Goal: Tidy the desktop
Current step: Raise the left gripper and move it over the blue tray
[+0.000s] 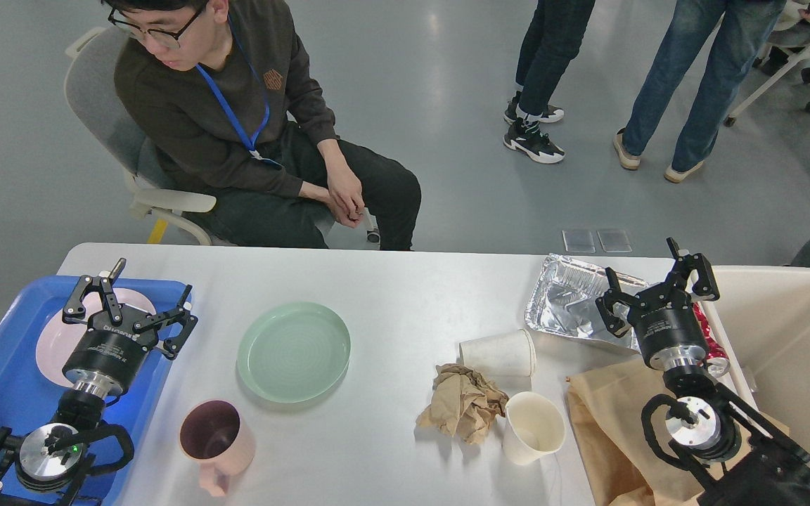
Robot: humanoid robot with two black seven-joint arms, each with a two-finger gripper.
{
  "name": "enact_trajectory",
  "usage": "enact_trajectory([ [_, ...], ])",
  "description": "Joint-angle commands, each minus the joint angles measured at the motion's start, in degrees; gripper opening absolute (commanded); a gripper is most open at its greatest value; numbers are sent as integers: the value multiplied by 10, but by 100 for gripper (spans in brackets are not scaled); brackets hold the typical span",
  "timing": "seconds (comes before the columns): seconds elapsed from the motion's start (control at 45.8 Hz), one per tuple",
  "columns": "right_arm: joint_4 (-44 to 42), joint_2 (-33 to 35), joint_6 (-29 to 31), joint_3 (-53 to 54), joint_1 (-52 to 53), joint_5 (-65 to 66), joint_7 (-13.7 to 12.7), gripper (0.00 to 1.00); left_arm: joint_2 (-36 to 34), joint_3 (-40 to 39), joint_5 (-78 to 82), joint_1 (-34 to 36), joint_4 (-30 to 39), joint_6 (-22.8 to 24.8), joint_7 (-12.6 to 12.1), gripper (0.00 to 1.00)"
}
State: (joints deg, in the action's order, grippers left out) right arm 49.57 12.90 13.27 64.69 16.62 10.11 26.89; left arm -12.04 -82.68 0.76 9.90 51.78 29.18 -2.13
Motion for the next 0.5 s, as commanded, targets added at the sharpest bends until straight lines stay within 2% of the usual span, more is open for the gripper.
enact_trajectory([
  [0.0, 0, 0, 0, 0, 0, 0, 0, 100, 0, 1, 0, 1, 0, 0, -1, 97],
  [0.284, -2, -1, 0, 0, 0, 0, 0, 100, -11, -5, 5, 11, 0, -3, 1, 97],
  [0.48, -3, 0, 0, 0, 1, 0, 0, 100, -76, 15, 7, 35, 0, 0, 0, 97],
])
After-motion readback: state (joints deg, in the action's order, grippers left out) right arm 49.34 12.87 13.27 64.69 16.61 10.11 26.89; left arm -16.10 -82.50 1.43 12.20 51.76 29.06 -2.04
